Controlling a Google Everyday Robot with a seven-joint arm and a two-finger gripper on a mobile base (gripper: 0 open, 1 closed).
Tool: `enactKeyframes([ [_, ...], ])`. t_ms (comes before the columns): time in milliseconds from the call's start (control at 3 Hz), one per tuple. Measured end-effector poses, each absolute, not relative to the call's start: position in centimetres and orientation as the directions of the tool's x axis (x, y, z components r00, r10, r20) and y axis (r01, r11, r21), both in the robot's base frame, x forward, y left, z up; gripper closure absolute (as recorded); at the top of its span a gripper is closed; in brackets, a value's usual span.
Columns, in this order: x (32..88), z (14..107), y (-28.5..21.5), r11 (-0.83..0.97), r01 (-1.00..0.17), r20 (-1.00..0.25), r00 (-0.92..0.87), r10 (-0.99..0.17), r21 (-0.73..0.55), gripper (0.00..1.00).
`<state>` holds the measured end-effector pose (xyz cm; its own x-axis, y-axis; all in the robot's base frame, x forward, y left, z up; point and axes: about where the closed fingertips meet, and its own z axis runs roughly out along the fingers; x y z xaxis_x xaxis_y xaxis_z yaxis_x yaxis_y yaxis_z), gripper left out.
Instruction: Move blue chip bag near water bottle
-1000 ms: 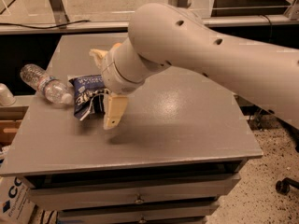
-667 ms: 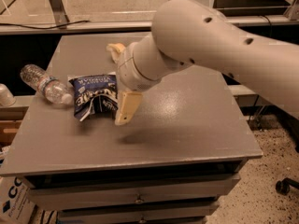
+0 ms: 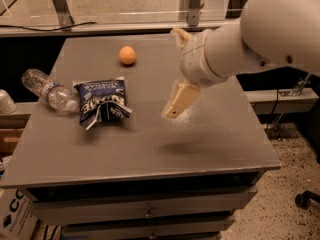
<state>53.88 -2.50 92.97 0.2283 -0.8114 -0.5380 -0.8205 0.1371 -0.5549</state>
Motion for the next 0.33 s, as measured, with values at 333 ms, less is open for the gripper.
enactKeyframes([
  [333,53.86,92.98,-2.89,0.143,-0.82,-0.538,0.222,-0.813,-0.555,0.0],
])
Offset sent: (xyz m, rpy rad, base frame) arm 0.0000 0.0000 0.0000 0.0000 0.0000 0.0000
